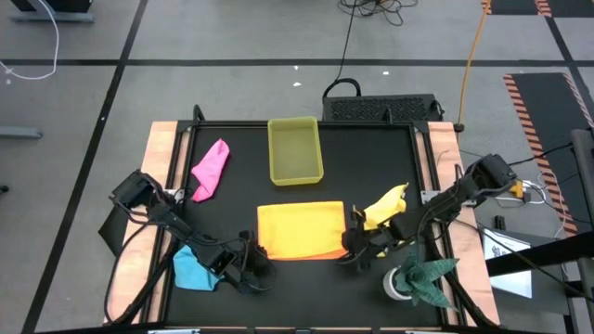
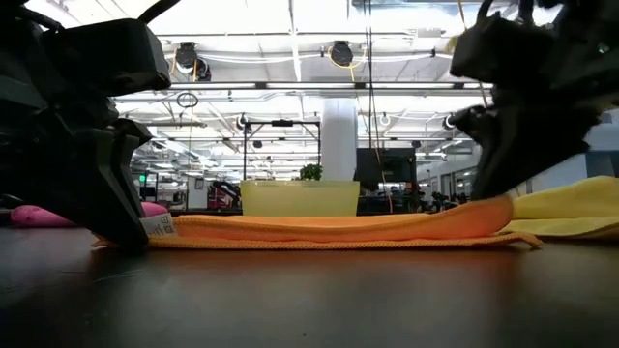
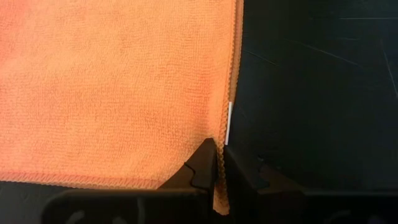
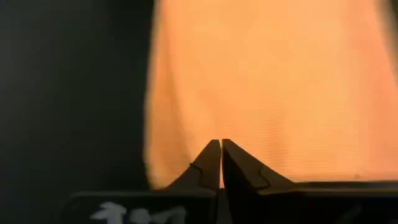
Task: Fold microfiber towels
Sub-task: Fold the orange towel
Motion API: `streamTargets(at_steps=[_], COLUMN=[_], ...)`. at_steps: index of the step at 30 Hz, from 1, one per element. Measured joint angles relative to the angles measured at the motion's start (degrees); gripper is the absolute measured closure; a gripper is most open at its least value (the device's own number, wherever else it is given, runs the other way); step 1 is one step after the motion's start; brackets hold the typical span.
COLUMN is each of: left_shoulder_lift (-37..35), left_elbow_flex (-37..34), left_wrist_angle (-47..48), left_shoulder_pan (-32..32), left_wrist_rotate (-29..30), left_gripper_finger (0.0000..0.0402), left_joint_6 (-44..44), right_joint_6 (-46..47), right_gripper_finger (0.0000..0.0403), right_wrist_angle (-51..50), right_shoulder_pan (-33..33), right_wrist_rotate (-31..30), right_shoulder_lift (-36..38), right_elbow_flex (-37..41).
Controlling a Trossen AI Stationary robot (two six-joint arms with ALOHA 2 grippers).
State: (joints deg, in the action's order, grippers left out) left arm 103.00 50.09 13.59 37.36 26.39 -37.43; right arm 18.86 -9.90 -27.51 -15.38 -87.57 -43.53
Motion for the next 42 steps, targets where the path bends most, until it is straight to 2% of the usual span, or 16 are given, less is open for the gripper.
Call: streamTargets(at_steps=[4, 7, 12, 16, 21, 24, 31, 34, 37, 42], left_shoulder_lift=[0.0, 0.0, -1.9, -5.1, -7.7, -8.3, -8.3, -8.3, -7.0, -4.0], left_elbow_flex=[0.0, 0.0, -0.1, -0.1, -0.1, -0.1, -0.1, 0.0, 0.0, 0.1], left_wrist_angle=[-0.1, -0.1, 0.5, 0.3, 0.9, 1.1, 0.4, -1.9, -4.6, -6.8], left_shoulder_pan=[0.0, 0.0, 0.0, 0.1, -0.2, -0.6, -0.6, -0.2, 0.4, 0.7], left_wrist_rotate=[0.0, 0.0, -3.0, -7.7, -8.3, -9.2, -9.4, -9.2, -8.4, -7.1], left_gripper_finger=[0.0371, 0.0371, 0.0371, 0.0371, 0.0366, 0.0343, 0.0251, 0.0232, 0.0235, 0.0267], left_joint_6=[0.0, -0.1, 1.4, 6.1, 10.8, 11.4, 10.4, 13.1, 16.2, 17.3], right_joint_6=[-0.6, -2.0, -2.3, -3.1, -3.7, -3.7, -3.7, -3.7, -3.7, -5.0], right_gripper_finger=[0.0395, 0.0401, 0.04, 0.0402, 0.0402, 0.0402, 0.0403, 0.0403, 0.0403, 0.0403], right_wrist_angle=[3.6, 5.7, 5.7, 5.0, 4.5, 4.5, 4.1, 4.1, 4.2, 4.7], right_shoulder_pan=[0.1, 0.1, 0.1, 0.1, 0.1, 0.1, 0.1, 0.1, 0.1, 0.1], right_wrist_rotate=[6.6, 9.0, 9.3, 9.5, 9.5, 9.5, 9.5, 9.5, 9.5, 9.5], right_shoulder_lift=[-3.3, -5.7, -6.8, -5.9, -5.0, -5.0, -4.9, -4.9, -4.9, -4.9], right_elbow_flex=[0.0, 0.0, -0.2, -0.1, -0.1, 0.0, 0.0, 0.0, 0.0, 0.0])
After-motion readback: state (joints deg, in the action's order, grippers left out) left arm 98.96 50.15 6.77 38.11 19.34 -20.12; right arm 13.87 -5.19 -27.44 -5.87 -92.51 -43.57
